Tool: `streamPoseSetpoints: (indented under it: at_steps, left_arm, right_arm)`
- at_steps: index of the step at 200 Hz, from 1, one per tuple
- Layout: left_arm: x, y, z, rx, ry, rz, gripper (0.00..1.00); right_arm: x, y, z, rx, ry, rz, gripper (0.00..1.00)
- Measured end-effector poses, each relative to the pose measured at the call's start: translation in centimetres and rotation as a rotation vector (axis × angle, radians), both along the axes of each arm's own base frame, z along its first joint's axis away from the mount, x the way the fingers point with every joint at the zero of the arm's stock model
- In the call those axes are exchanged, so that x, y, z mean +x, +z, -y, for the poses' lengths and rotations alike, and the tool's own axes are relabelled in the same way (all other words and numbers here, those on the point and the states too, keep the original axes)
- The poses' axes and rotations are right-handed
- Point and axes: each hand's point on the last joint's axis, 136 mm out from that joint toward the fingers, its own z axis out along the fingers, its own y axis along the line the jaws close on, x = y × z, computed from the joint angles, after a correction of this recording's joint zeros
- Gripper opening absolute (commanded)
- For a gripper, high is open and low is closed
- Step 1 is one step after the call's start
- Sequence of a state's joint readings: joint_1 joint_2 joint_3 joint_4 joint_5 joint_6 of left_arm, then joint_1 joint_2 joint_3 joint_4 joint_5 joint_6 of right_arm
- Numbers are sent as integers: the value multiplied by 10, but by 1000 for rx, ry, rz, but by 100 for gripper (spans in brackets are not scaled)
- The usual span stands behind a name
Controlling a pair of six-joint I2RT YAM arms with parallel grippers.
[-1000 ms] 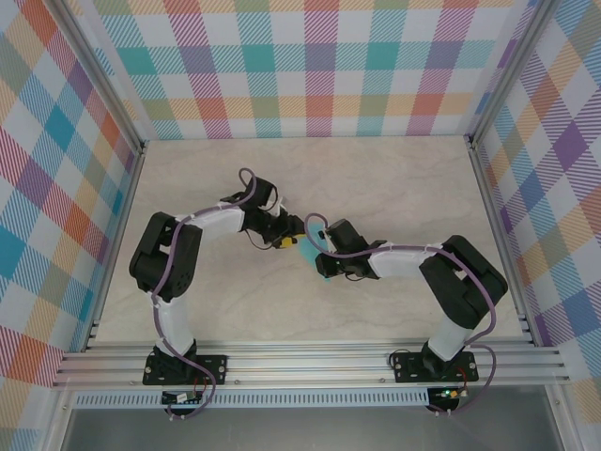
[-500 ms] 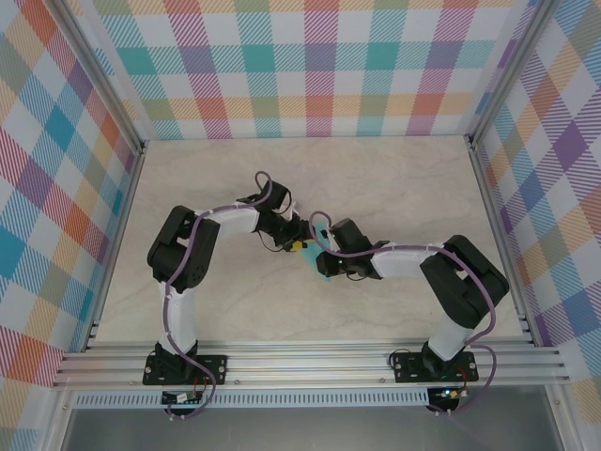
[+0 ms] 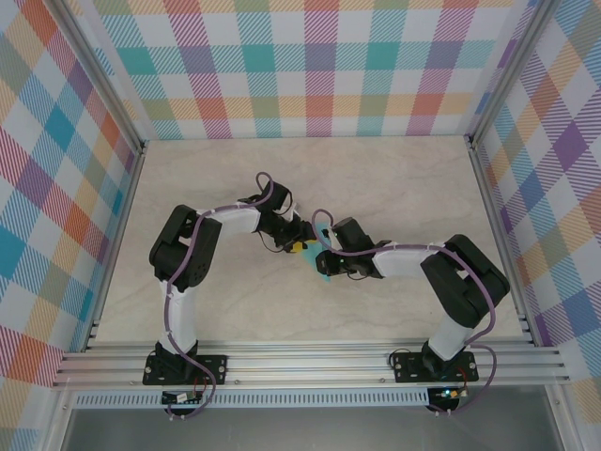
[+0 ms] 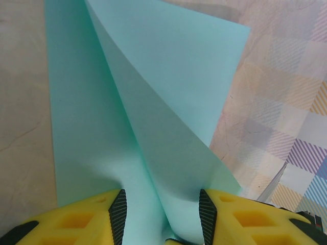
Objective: Fold a paper plane with a square sheet of paper (fold left side to right side)
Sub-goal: Fourth fold the wing at the center of the table.
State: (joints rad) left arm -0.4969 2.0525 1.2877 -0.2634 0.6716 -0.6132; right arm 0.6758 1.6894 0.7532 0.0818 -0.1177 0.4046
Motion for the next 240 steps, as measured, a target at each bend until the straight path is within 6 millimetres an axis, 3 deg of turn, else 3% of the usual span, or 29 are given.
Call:
streamPoseSetpoints:
  at_steps: [94,152,186,240]
  left_arm:
    - [0,0,0,1,1,0,44]
    - [0,0,0,2,1,0,44]
    - [0,0,0,2,1,0,44]
    - [0,0,0,2,1,0,44]
  right_arm:
    - [-1,5,6,21,-7,-32,34]
    - [5,27,15,83,-30,-28,37]
    - [0,22,20,54,-27,-59,39]
    - [-2,8,12,36,-5,-110,38]
